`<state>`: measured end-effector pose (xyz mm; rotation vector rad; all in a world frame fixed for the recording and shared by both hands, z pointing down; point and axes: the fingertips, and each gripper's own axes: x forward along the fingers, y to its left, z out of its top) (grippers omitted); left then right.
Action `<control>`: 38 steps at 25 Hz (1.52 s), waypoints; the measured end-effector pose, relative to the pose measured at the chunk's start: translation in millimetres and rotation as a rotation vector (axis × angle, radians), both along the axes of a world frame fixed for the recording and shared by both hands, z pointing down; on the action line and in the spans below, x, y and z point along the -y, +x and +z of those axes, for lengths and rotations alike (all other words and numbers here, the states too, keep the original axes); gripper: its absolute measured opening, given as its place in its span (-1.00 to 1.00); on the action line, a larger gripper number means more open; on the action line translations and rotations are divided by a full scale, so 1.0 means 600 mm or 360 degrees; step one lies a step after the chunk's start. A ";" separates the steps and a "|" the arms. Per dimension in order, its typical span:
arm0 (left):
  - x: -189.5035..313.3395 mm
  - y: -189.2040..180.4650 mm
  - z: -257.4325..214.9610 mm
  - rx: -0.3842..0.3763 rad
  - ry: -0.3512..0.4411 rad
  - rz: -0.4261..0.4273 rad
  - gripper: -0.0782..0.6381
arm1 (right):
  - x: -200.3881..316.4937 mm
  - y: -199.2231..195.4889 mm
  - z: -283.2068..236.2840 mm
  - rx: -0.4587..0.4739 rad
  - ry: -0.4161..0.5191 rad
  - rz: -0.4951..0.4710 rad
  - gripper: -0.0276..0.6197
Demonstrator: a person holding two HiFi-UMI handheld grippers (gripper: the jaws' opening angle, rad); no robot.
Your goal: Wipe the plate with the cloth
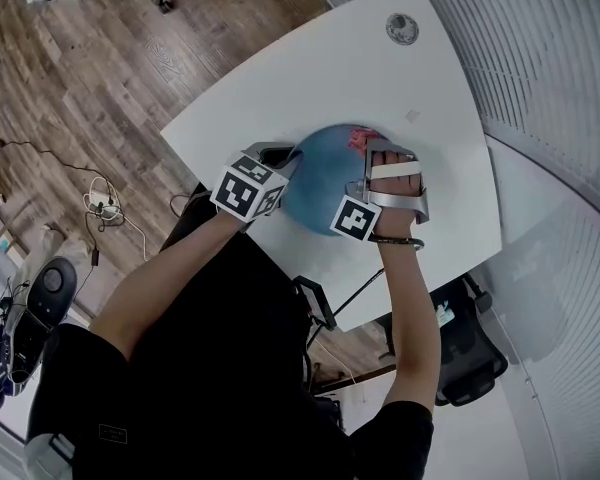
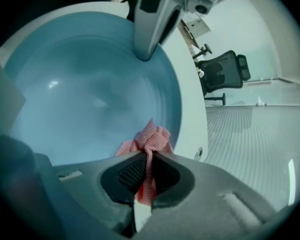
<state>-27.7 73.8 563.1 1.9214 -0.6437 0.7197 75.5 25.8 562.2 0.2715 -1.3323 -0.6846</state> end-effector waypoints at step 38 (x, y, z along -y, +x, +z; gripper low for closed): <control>0.004 -0.001 0.001 -0.0011 -0.0024 -0.0206 -0.74 | -0.203 0.118 0.018 0.0101 -0.0428 0.0523 -0.88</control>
